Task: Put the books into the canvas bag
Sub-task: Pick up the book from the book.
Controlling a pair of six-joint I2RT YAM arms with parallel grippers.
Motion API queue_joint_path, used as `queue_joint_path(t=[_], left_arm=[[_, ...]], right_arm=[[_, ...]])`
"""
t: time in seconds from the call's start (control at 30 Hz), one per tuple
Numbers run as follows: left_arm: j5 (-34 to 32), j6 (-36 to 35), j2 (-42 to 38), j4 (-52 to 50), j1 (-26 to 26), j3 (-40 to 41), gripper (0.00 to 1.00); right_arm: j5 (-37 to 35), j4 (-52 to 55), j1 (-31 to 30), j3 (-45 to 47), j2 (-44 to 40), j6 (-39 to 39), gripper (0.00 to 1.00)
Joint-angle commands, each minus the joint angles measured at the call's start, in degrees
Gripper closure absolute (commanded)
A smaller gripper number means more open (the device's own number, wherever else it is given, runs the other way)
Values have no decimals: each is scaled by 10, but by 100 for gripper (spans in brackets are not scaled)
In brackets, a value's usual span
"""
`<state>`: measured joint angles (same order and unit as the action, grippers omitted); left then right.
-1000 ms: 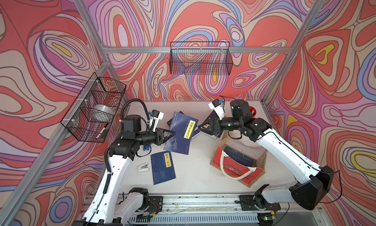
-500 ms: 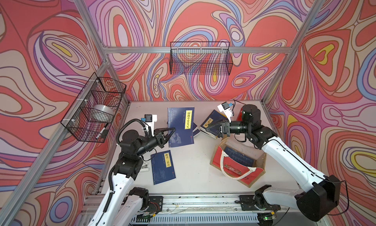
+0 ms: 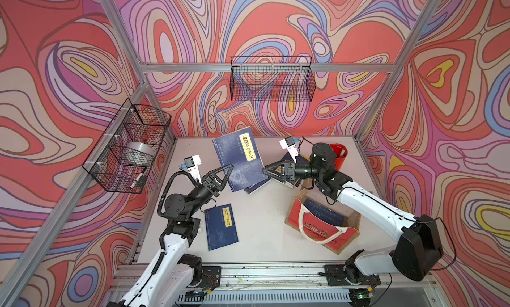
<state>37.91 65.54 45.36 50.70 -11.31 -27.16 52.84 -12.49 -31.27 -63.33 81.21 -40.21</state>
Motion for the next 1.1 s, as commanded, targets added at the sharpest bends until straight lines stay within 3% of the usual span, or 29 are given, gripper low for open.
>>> queue_joint_path(t=[0.0, 0.13, 0.33, 0.4, 0.43, 0.57, 0.6, 0.8, 1.07], left_arm=[[4, 31, -5, 88, -3, 2, 100], [-3, 28, -9, 88, -3, 4, 100], [0, 26, -1, 91, -3, 7, 100], [4, 24, 0, 86, -3, 6, 100], [8, 22, 0, 81, -3, 5, 95], [67, -28, -9, -13, -1, -52, 36], [90, -56, -11, -58, -1, -74, 30], [200, -214, 0, -282, -1, -203, 22], [259, -371, 25, -507, -1, -309, 27]], right_arm=[[-7, -59, -15, -17, 6, -25, 3], [-2, -83, -41, -25, 19, -46, 15], [2, -184, -54, -8, 31, -125, 74], [-2, -162, -54, -9, 21, -112, 92], [-2, -134, -54, -13, 13, -92, 97], [18, 58, -51, -58, -11, 30, 100], [38, 96, -50, -70, -12, 55, 100], [110, 249, -49, -93, -28, 186, 100], [112, 465, -37, -114, -30, 355, 100]])
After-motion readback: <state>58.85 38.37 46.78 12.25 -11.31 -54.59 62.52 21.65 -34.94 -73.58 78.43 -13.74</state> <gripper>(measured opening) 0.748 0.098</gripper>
